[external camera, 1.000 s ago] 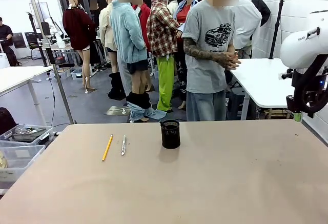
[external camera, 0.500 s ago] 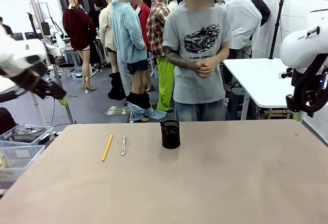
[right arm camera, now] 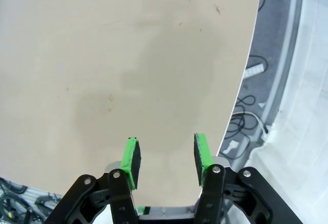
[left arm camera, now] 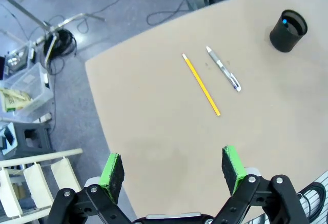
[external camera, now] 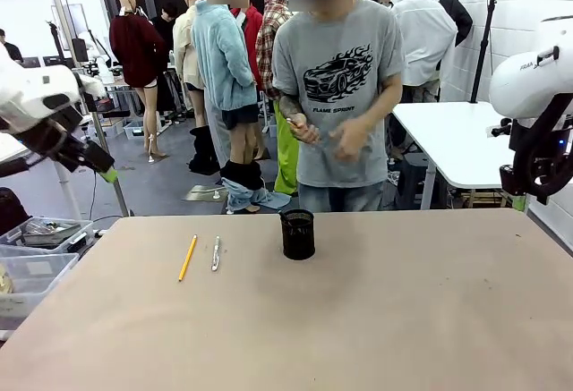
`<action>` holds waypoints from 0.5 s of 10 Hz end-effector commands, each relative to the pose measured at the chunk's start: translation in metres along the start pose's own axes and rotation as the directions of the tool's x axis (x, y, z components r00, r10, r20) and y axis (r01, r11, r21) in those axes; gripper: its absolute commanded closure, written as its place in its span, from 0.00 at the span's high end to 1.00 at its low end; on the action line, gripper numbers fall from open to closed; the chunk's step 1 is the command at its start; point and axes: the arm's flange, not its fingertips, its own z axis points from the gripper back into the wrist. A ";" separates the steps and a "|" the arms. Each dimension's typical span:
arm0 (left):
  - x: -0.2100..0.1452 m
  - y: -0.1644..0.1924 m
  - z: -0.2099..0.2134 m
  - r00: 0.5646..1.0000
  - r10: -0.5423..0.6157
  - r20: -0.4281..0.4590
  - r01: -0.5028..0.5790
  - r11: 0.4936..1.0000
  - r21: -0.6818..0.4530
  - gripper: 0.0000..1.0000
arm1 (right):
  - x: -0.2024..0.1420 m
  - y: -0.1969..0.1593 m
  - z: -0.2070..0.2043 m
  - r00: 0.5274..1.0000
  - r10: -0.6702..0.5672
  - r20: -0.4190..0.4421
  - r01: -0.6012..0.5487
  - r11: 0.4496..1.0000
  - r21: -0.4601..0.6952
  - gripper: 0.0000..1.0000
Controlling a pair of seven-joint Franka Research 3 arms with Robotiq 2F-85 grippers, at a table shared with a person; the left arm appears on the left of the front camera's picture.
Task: Place the pens into the pen holder.
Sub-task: Pick up a writing instrument from the table and place it into the Pen holder.
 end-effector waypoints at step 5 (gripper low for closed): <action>0.047 -0.005 -0.164 0.934 0.195 -0.300 -0.216 0.975 -0.040 1.00 | -0.001 -0.001 0.000 1.000 0.009 0.002 -0.009 1.000 -0.001 0.54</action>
